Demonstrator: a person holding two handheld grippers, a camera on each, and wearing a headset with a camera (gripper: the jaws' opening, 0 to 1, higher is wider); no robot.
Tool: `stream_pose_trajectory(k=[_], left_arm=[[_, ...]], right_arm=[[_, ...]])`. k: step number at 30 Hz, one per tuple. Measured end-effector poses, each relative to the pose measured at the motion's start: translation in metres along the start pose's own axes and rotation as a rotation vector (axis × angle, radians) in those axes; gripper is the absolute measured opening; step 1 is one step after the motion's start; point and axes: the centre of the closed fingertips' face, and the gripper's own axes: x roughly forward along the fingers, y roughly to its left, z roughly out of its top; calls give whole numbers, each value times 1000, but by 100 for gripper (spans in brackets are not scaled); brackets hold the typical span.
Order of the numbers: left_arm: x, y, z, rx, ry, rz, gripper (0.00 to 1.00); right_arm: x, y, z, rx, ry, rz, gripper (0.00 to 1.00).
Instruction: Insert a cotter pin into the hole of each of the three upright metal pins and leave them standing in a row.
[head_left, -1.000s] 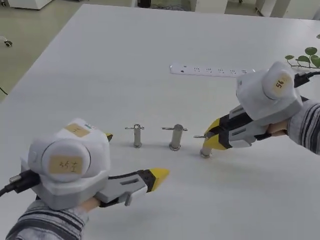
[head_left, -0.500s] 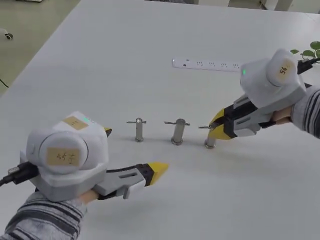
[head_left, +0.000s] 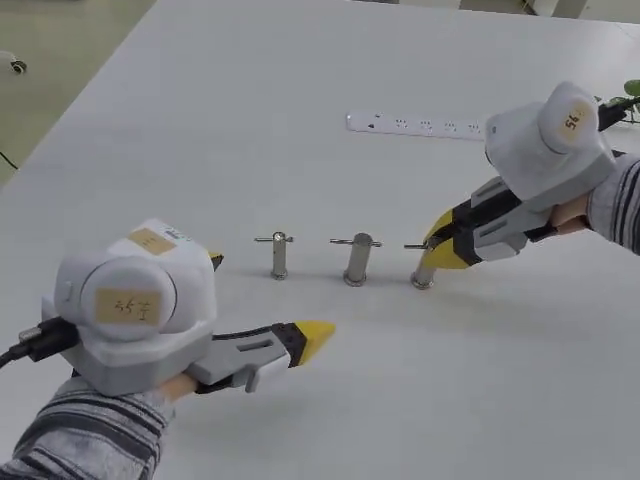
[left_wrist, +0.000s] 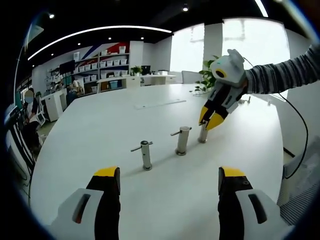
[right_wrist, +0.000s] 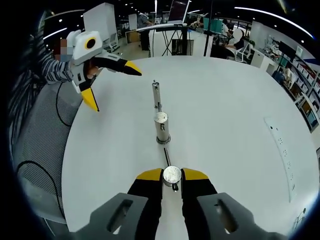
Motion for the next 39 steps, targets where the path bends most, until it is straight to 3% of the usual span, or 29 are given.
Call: stream_pose_trajectory(k=[5, 13, 18, 22, 26, 28, 36, 39], left_arm=[[1, -4, -1, 4, 7, -10, 79], [2, -5, -5, -8, 23, -16, 78], [2, -3, -7, -8, 31, -5, 78], [2, -3, -8, -8, 33, -3, 78], [2, -2, -7, -9, 29, 2, 78], [2, -1, -7, -14, 26, 6, 78], [1, -1, -3, -12, 13, 10, 79], [1, -2, -1, -17, 4, 5, 79]], right_arm=[[0, 0, 0, 12, 4, 4, 9], [5, 1, -7, -65, 53, -28, 12], [1, -3, -5, -62, 35, -72, 23], [-8, -2, 1, -37, 6, -112, 25], [-19, -1, 9, 56, -71, -186, 32], [-24, 1, 10, 137, -103, -220, 36], [-43, 16, 11, 282, -201, -315, 49], [-50, 20, 11, 345, -249, -372, 53]])
